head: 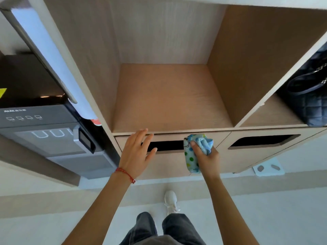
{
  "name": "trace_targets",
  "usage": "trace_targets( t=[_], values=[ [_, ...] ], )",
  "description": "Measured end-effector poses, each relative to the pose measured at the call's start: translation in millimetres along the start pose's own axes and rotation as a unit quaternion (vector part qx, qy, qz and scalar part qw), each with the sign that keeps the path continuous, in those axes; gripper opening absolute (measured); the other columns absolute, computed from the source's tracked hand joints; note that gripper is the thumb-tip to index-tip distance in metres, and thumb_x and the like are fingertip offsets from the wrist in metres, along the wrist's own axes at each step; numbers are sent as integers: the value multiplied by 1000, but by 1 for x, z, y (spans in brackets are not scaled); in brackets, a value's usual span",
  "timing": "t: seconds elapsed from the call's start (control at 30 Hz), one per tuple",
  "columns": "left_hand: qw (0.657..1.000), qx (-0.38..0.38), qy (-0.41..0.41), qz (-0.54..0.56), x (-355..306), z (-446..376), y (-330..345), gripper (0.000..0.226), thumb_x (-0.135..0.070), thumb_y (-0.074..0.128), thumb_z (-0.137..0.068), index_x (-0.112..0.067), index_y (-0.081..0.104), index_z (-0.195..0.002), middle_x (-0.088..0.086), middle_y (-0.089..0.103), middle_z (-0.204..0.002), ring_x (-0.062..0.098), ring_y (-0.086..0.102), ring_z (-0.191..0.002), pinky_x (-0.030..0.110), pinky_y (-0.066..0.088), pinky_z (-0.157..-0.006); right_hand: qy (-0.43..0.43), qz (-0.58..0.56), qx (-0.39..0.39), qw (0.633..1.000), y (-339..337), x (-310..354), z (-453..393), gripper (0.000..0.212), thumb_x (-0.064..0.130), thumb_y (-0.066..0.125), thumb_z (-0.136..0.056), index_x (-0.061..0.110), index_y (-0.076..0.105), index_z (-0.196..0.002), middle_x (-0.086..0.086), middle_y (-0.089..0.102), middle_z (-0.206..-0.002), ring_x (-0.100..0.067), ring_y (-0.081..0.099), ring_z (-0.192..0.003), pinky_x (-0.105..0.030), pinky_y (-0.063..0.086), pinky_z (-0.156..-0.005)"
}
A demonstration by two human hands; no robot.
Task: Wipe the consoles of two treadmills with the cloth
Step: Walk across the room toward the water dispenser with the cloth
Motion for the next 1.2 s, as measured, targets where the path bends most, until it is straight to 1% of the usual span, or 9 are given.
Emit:
trace_targets(
  t=[0.1,0.23,0.4,0.53,0.77,0.83,0.93,1.03,1.2],
  values=[
    [1000,-5,-12,0,7,-27,5,57,-45,27,-97,-2,59,-118,20,55,-125,34,50,-116,49,43,-96,-9,15,9,1000,8,11,-36,10,27,70,-80,21,63,-82,6,68,-78,-4,65,-74,-9,51,-57],
    [999,-10,-39,2,16,-64,13,50,-39,37,-90,-3,60,-116,19,57,-124,35,51,-114,49,45,-92,-8,49,18,999,18,22,-83,16,32,72,-78,18,64,-78,1,70,-76,-10,67,-72,-21,53,-63],
    [997,24,-70,-33,32,-109,33,52,-41,36,-88,-5,62,-115,18,59,-121,35,56,-109,48,48,-86,-19,137,14,990,27,34,-141,28,39,71,-77,12,65,-76,3,65,-67,-11,64,-66,-20,49,-57],
    [994,45,-97,-36,44,-128,47,54,-41,35,-87,-3,63,-113,21,60,-117,38,58,-106,52,50,-84,-15,184,-5,983,35,35,-173,40,49,70,-73,12,67,-89,-2,68,-76,-20,65,-80,-36,54,-74],
    [991,46,-119,-44,48,-140,52,53,-41,35,-87,-4,63,-113,20,60,-115,36,59,-106,54,45,-88,-8,215,-26,976,45,47,-196,43,55,65,-76,18,62,-97,1,57,-79,-19,54,-81,-29,40,-73],
    [992,39,-115,-46,48,-141,52,53,-41,35,-87,-4,63,-113,20,60,-115,36,58,-106,53,44,-89,-14,218,-18,976,49,47,-200,42,54,64,-77,17,63,-96,1,58,-80,-20,56,-82,-28,40,-73],
    [991,40,-114,-56,49,-140,54,54,-41,34,-87,-4,63,-113,20,61,-115,35,59,-106,52,39,-92,-33,227,-20,973,52,46,-203,55,61,63,-72,10,64,-93,-7,65,-86,-27,61,-89,-36,47,-81],
    [991,44,-112,-64,47,-141,53,53,-41,34,-87,-4,63,-112,20,61,-115,35,60,-105,51,36,-93,-32,244,-31,969,50,47,-205,56,55,67,-72,5,60,-97,-15,60,-100,-32,56,-101,-48,43,-95],
    [992,35,-107,-61,45,-139,49,52,-39,36,-86,-3,63,-112,20,61,-114,36,59,-105,52,40,-92,-42,243,-19,969,47,50,-198,53,52,68,-73,9,58,-103,-11,58,-105,-29,52,-105,-49,41,-98]
  ],
)
Point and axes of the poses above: each hand's wrist, its own z-axis away from the middle knuckle, its own y-axis out of the palm, x = y × z, the point moved 9 cm from there along -z, towards the middle knuckle
